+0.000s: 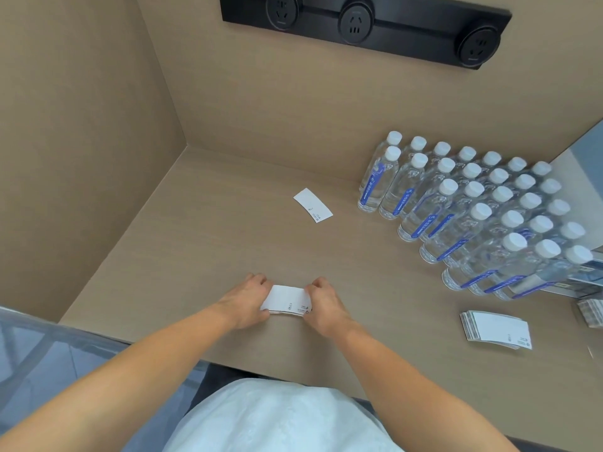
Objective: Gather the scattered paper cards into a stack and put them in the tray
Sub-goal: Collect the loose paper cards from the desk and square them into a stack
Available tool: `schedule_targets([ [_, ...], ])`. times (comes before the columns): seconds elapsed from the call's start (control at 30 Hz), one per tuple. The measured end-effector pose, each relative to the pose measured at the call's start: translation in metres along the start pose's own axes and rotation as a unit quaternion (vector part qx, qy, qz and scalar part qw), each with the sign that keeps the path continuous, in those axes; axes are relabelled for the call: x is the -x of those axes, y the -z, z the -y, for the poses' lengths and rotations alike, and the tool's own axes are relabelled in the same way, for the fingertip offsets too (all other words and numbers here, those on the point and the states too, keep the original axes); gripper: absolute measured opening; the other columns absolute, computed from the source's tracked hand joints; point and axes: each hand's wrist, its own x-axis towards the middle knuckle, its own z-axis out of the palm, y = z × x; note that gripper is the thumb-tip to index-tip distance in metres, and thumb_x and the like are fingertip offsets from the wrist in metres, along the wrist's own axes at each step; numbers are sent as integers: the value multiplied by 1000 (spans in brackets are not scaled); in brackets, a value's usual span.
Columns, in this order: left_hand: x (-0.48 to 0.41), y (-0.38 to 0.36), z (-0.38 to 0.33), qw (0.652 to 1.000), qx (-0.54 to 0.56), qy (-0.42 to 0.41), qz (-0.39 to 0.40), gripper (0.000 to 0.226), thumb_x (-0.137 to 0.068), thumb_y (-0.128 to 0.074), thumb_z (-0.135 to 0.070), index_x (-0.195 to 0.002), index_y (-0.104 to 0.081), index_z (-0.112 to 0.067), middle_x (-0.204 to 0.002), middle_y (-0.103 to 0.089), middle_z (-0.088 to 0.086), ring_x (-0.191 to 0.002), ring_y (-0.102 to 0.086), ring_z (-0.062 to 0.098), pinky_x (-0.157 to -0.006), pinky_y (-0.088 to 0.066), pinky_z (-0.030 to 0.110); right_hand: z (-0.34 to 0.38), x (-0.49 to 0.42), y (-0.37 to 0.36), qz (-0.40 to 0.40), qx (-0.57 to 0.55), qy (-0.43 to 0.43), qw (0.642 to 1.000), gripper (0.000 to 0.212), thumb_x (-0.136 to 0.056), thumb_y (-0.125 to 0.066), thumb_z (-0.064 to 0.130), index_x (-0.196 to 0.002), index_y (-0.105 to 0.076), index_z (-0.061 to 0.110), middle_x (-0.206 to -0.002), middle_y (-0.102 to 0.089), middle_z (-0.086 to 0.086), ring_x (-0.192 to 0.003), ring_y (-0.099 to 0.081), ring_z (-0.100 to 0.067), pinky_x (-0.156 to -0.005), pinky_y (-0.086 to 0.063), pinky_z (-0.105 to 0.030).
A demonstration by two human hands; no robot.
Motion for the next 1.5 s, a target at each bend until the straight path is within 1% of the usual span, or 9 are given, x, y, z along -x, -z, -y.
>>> schedule_targets([
  [0.23,2,-2,5,999,50,17,1,35,-84,-61,-19,-117,-53,-14,-121,-46,3,-118,-41,21,-94,-41,28,4,-3,-3,14,7,12,1000,32,-81,-55,0,-112,-54,7,-121,-42,-4,-103,-52,-26,-84,-50,-34],
  [0.43,-1,-6,6,995,91,40,-5,39,-81,-61,-9,-119,-57,-15,-124,-49,4,-121,-42,24,-99,-41,31,3,-6,-6,18,14,5,1000,31,-81,-57,1,-111,-55,7,-117,-46,-6,-101,-54,-25,-79,-49,-29],
  [0.63,-3,-12,6,992,107,65,-5,41,-76,-72,-15,-115,-58,-12,-122,-53,2,-119,-44,23,-93,-42,28,5,-7,-8,18,40,5,999,33,-81,-57,-1,-114,-57,6,-119,-47,-9,-108,-50,-26,-78,-48,-29],
  [0.77,-6,-15,6,991,117,68,-4,52,-75,-75,-16,-124,-57,-12,-131,-46,-1,-122,-44,21,-97,-40,25,7,-8,-7,23,51,-2,998,36,-80,-59,-1,-115,-57,7,-119,-47,-9,-111,-49,-27,-81,-49,-31],
  [1.0,-12,-6,5,994,89,58,9,34,-74,-71,-20,-105,-59,-17,-111,-46,-2,-105,-52,18,-84,-48,28,9,-14,-4,37,61,7,997,39,-79,-61,0,-117,-52,6,-121,-45,-11,-116,-45,-28,-88,-49,-34],
  [1.17,-23,9,4,994,53,63,79,59,-61,-84,-37,-109,-55,-18,-110,-45,-5,-97,-54,17,-80,-50,32,11,-22,1,73,96,12,993,46,-80,-70,14,-123,-54,6,-124,-43,-13,-120,-40,-30,-94,-48,-34],
  [1.27,-38,28,7,989,29,59,135,62,-63,-81,-54,-106,-53,-19,-104,-45,-5,-95,-47,16,-72,-40,27,12,-33,16,103,72,-8,992,54,-72,-79,33,-116,-58,9,-120,-47,-11,-116,-45,-28,-90,-48,-33],
  [1.37,-61,48,7,988,4,47,144,55,-77,-70,-58,-106,-52,-14,-104,-46,1,-101,-48,21,-78,-41,30,8,-51,36,88,16,-33,995,51,-72,-77,41,-109,-63,9,-120,-55,-12,-116,-51,-28,-95,-49,-34],
  [1.5,-98,69,3,992,-11,30,122,49,-90,-62,-43,-125,-51,-10,-126,-49,10,-122,-47,28,-95,-40,30,-1,-79,61,34,-35,-63,997,42,-77,-72,39,-104,-64,7,-118,-59,-13,-113,-56,-29,-93,-51,-34],
])
